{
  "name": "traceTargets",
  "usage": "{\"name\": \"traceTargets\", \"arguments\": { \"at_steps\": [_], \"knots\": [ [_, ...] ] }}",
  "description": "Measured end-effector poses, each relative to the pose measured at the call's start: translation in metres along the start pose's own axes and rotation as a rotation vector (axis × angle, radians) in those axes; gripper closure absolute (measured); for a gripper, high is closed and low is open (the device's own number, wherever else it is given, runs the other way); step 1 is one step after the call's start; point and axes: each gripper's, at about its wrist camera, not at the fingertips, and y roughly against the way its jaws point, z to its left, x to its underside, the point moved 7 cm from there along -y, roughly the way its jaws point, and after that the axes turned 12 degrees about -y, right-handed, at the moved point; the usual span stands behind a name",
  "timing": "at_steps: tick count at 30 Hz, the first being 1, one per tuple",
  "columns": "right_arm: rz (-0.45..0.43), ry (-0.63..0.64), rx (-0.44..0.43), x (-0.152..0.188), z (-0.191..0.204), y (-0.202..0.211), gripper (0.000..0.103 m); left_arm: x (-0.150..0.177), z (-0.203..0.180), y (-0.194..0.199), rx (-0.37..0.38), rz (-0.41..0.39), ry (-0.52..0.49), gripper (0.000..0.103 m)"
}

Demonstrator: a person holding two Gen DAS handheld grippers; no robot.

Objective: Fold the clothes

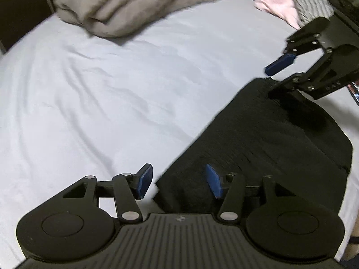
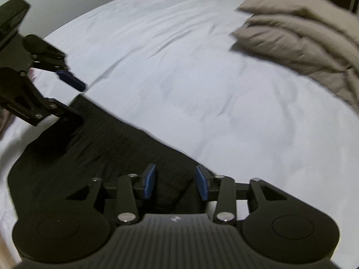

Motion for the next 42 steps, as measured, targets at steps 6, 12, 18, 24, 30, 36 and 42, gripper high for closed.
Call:
{"name": "traceTargets", "arguments": {
  "at_steps": [6, 12, 18, 24, 30, 36, 42],
  "knots": [
    [-0.014, -0.152, -0.047, 0.004, -0.014, 0.016, 0.044, 0.013, 0.015, 0.025, -0.016, -0.021, 0.198, 0.050],
    [0.007, -0.365, -0.122, 0.019, -0.030, 0.016, 0.021, 0.041, 0.012, 0.044, 0.085, -0.116, 0.514, 0.030],
    [0.070, -0.457, -0.119, 0.048, -0.039, 0.012, 0.019, 0.066, -0.006, 0.040, 0.156, -0.080, 0.631, 0.030],
    [0.104, -0.515, -0.139, 0.070, -0.045, 0.012, 0.019, 0.083, -0.017, 0.019, 0.153, -0.037, 0.673, 0.030],
    [0.137, -0.503, -0.178, 0.077, -0.032, 0.003, 0.019, 0.091, -0.028, 0.002, 0.150, -0.002, 0.635, 0.028],
    [0.123, -0.405, -0.162, 0.080, -0.010, -0.008, 0.019, 0.089, -0.029, -0.003, 0.127, 0.012, 0.627, 0.024],
    [0.117, -0.328, -0.142, 0.080, 0.006, -0.014, 0.036, 0.087, -0.033, -0.003, 0.083, -0.005, 0.584, 0.035]
  ]
}}
